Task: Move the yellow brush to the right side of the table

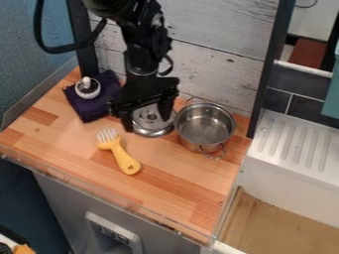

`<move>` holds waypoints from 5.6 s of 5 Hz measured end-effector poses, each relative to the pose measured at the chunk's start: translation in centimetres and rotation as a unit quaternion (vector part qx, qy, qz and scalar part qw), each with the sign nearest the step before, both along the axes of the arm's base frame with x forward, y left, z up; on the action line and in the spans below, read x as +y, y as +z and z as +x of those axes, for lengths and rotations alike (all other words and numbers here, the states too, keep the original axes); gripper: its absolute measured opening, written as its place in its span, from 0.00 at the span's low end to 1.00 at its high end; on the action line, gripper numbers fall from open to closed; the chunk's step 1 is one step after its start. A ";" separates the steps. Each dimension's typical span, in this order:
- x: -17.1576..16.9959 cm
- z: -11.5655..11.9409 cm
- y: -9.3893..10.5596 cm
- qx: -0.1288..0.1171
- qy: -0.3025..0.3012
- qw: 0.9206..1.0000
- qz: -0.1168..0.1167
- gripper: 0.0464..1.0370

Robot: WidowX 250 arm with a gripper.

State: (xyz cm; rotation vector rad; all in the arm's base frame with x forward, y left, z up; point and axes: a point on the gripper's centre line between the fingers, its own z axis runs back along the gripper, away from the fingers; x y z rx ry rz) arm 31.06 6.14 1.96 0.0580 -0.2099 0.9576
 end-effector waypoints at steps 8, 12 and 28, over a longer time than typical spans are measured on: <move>4.2 -1.1 -6.7 0.070 0.107 0.992 0.022 0.61; 1.7 -1.4 -1.0 0.032 0.036 0.998 0.043 0.26; -9.6 -3.5 -1.5 0.013 -0.246 0.967 0.070 0.96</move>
